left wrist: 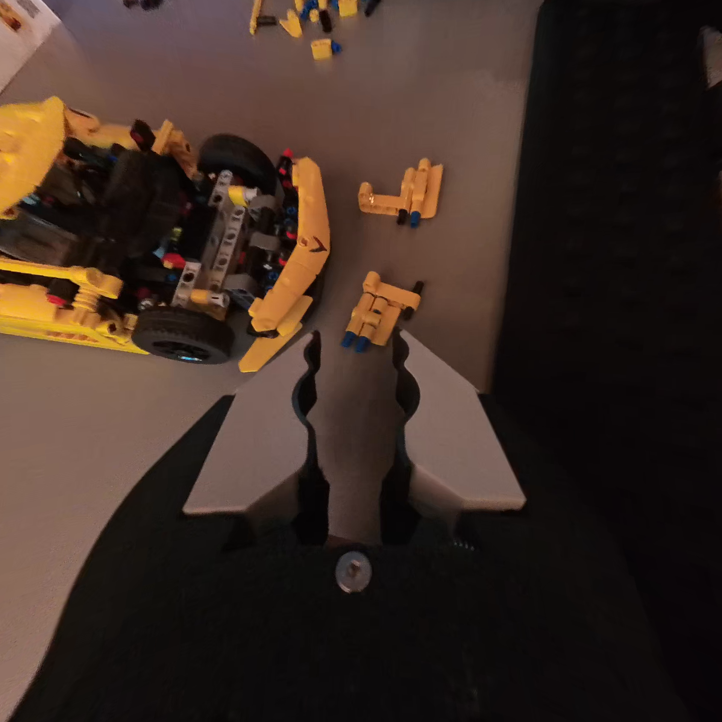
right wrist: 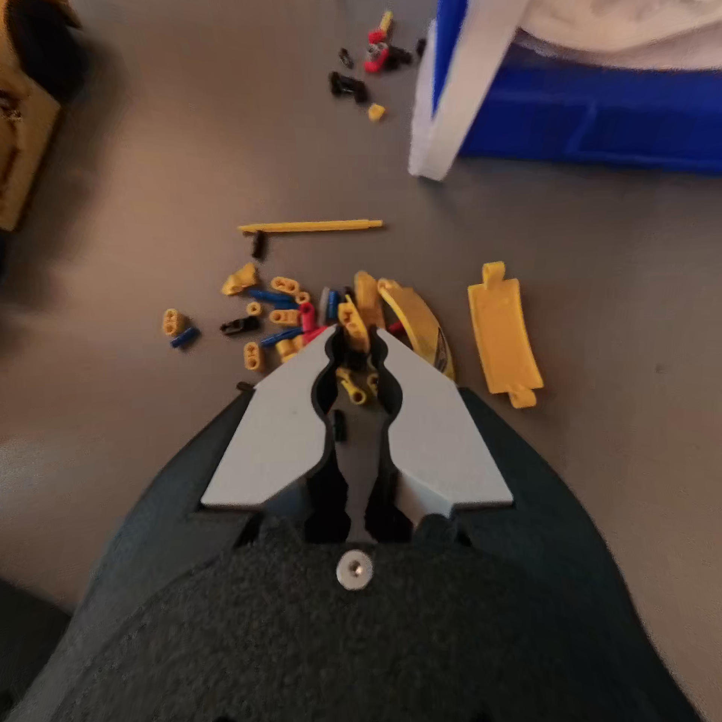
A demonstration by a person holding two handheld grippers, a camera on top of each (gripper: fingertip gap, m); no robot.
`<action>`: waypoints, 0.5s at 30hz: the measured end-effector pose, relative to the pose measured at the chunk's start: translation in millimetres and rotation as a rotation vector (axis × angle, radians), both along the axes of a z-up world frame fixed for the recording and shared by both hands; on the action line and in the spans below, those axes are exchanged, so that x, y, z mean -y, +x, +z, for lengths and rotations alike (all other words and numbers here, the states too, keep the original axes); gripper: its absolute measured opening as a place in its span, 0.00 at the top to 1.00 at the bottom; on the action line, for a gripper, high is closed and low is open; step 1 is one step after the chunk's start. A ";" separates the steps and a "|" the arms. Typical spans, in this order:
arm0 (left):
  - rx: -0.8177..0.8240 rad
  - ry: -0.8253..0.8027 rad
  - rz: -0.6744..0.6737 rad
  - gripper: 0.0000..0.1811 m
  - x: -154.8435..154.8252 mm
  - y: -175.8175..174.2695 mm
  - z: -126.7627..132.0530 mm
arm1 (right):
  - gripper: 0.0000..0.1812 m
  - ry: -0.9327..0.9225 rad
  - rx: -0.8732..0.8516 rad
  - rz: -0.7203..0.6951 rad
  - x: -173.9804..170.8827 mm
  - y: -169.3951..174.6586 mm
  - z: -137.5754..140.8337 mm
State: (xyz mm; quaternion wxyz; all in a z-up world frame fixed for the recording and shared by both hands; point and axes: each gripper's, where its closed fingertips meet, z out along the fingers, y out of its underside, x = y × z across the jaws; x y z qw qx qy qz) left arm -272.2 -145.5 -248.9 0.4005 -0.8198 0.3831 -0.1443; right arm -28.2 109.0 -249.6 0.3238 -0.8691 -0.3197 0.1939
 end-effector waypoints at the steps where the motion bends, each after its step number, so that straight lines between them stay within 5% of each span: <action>1: -0.020 -0.002 -0.006 0.80 -0.7 0.5 -3.3 | 0.92 -0.005 -0.010 -0.006 -2.4 2.0 -3.1; 8: -0.016 -0.016 -0.052 0.83 -3.6 12.0 -7.9 | 0.83 0.148 -0.111 0.030 22.3 -23.9 43.7; 11: -0.016 -0.023 -0.059 0.86 -1.8 13.8 -8.2 | 0.85 0.081 -0.256 0.344 98.0 -97.2 59.5; 15: -0.120 0.152 -0.072 0.87 -2.2 16.7 1.8 | 0.82 -0.439 -0.456 0.732 226.2 -168.6 49.1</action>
